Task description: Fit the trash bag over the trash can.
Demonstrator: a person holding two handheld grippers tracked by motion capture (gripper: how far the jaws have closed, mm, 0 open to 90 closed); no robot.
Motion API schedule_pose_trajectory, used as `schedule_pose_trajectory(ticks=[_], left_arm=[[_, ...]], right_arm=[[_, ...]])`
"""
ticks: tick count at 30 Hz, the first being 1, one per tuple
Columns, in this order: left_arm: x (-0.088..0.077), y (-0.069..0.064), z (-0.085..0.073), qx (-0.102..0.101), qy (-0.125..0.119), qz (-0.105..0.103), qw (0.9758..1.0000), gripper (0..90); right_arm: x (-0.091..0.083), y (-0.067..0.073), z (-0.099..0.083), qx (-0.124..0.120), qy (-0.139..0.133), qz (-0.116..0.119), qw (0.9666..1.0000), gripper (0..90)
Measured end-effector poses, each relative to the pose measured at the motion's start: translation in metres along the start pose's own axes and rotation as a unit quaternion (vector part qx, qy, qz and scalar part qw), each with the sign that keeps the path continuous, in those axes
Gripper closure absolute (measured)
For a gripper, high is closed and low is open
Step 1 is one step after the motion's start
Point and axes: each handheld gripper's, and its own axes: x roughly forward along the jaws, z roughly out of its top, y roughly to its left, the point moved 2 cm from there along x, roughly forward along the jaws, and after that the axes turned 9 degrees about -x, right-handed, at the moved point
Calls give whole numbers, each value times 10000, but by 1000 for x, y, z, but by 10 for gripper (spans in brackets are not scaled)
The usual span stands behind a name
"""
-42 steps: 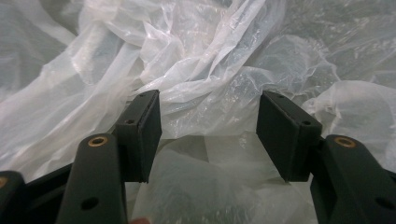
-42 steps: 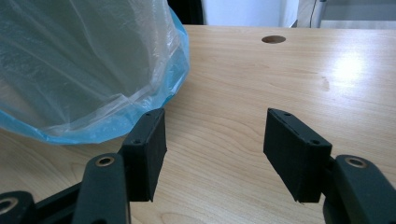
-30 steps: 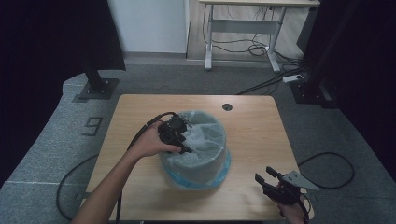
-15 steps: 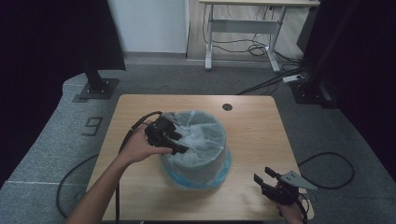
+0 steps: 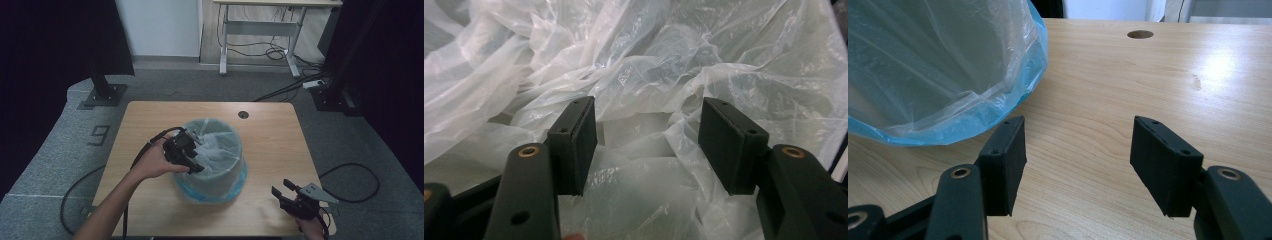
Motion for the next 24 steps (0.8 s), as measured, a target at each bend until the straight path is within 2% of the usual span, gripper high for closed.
schedule_pose_trajectory(ticks=[5,10,14,18,21,24], left_arm=[[-2,1,-1,-43,-149,-42,9999,396],[-16,5,-7,-173,-558,-22,9983,363],[-31,6,-13,-249,-986,-10,9948,345],[-39,7,-20,-345,-1280,23,9912,335],[-44,9,-30,-429,-1526,46,9873,334],[-47,11,-40,-505,-1761,172,9829,339]], right_arm=[[-1,-1,0,7,-2,-10,10000,385],[-3,-2,1,43,-52,-6,10000,386],[-3,-2,1,50,-47,-18,10000,386],[-1,-2,0,31,-21,-22,10000,386],[-1,-1,0,16,-1,-27,10000,385],[-1,-1,-1,22,6,-30,10000,385]])
